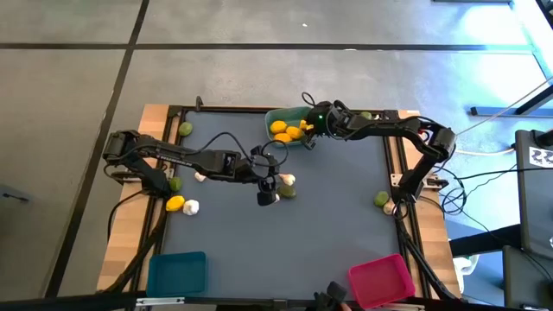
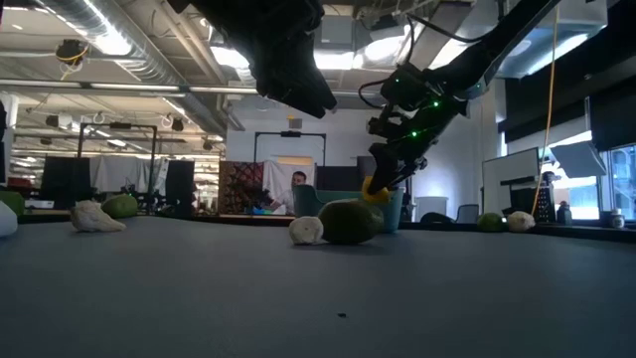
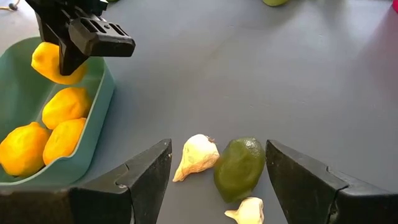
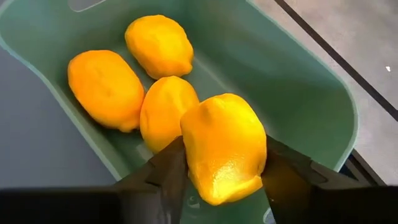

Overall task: Sort produce into baskets
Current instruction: Put the green lemon into the green bin, then put the white garlic into the blue bin

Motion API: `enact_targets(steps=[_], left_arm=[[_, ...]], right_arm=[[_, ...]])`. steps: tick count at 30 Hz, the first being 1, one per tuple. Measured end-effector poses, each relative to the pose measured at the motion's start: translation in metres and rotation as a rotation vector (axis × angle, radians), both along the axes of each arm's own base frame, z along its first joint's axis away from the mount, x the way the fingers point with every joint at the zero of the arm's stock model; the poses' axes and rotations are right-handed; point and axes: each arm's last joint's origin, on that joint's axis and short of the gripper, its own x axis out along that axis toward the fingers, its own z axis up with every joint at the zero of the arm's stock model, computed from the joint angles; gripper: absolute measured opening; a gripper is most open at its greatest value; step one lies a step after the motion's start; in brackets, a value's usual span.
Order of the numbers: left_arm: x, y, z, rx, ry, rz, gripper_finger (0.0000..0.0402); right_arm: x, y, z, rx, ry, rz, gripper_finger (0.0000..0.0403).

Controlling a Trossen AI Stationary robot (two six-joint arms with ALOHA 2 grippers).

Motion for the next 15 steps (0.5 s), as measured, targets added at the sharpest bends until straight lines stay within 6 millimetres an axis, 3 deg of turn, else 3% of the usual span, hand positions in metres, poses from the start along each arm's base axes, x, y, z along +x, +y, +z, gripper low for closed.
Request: enact_targets(steps=[8,15], left_arm=[[0.0,0.0,0.0,0.0,0.001,0.0,0.0255],[-0.008,-0.001,0.009,0.0,-0.003,-0.004,0.0255]], right_arm=[[0.001,0.0,0.001,-0.004,-0.007,0.001,0.0272],[0.001,0.007,0.019,-0.033,-0.07,0.027,0.0286]])
